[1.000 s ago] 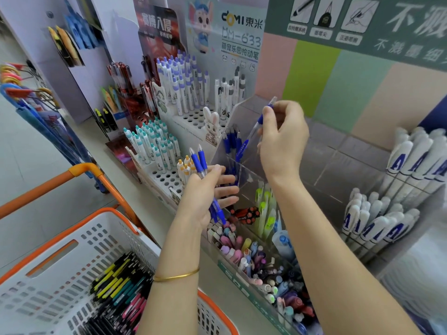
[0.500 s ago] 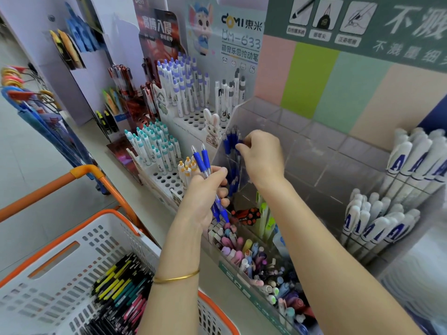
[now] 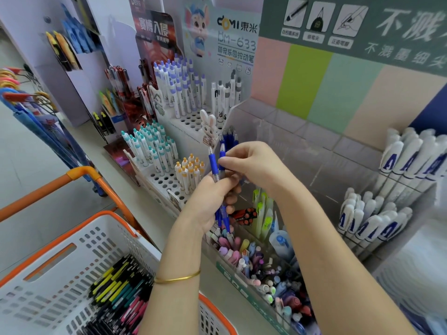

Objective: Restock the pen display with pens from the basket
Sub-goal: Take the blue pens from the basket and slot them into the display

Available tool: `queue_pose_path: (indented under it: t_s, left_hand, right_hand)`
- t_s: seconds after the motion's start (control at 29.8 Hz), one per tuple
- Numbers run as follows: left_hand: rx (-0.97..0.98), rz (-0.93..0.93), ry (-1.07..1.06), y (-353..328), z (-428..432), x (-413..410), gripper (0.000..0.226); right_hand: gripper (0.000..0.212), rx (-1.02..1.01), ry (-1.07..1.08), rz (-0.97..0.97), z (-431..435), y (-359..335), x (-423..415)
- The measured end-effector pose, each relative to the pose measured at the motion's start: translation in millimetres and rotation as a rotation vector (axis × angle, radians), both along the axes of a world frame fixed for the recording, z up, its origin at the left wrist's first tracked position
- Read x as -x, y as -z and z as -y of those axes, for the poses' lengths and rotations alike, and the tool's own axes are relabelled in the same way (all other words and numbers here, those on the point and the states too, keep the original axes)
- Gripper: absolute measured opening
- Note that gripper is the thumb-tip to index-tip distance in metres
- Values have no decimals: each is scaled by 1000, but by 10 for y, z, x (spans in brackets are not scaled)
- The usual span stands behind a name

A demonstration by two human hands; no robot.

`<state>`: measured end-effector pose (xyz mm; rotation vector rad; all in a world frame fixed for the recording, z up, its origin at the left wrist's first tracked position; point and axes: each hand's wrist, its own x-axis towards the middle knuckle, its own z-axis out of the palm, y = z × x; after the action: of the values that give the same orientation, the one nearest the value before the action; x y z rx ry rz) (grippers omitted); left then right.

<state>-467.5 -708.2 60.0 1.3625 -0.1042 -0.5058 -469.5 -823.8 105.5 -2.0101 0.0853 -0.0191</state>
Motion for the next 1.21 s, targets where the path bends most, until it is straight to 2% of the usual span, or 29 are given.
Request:
queue_pose_path:
  t_s: [0.07,0.17,0.24,0.3,0.37,0.57,0.71,0.77,0.87,0.94,1.04,1.14,1.21]
  left_hand:
    - [22,-24,-31,-17,-8,-6,9]
    - [5,-73,-86,-18,-18,-19,11]
    - [-19,-86,-146,6,-27,-30,8]
    - [-14,-100,-209,42,-31,-51,10]
    - [-2,-112,-239,59,-30,-71,15]
    - [-23,-140,-271,65,-3,-106,19]
    - [-36,-104,-304,24,31,-87,15]
    - [-24,-65,-278,12,24,-66,16]
    - [-61,16,-226,29,-10,-63,15]
    - [-78,56,-210,36,-14,-69,14]
    - [-95,99,-175,17,16,-63,16]
    - [-117,137,-146,12,37,-47,15]
    - [-116,130,-154,33,26,-49,12]
  right_hand:
    - [13,-25,166,131,-3,29,-59]
    - [9,-167,473,413,14,15,-118]
    - [10,-144,566,572,45,7,-140]
    - [11,-35,558,638,62,32,-167]
    - [6,91,515,606,75,116,-230]
    - [26,636,408,273,72,267,-361]
    - [29,762,366,102,25,251,-381]
    - [26,759,357,56,24,268,-366]
    - [22,671,398,125,74,268,-295]
    - [24,492,385,190,84,219,-221]
    - [27,155,188,167,26,96,-70]
    - [19,145,76,164,-7,94,-26]
    - [24,91,212,269,11,116,-80]
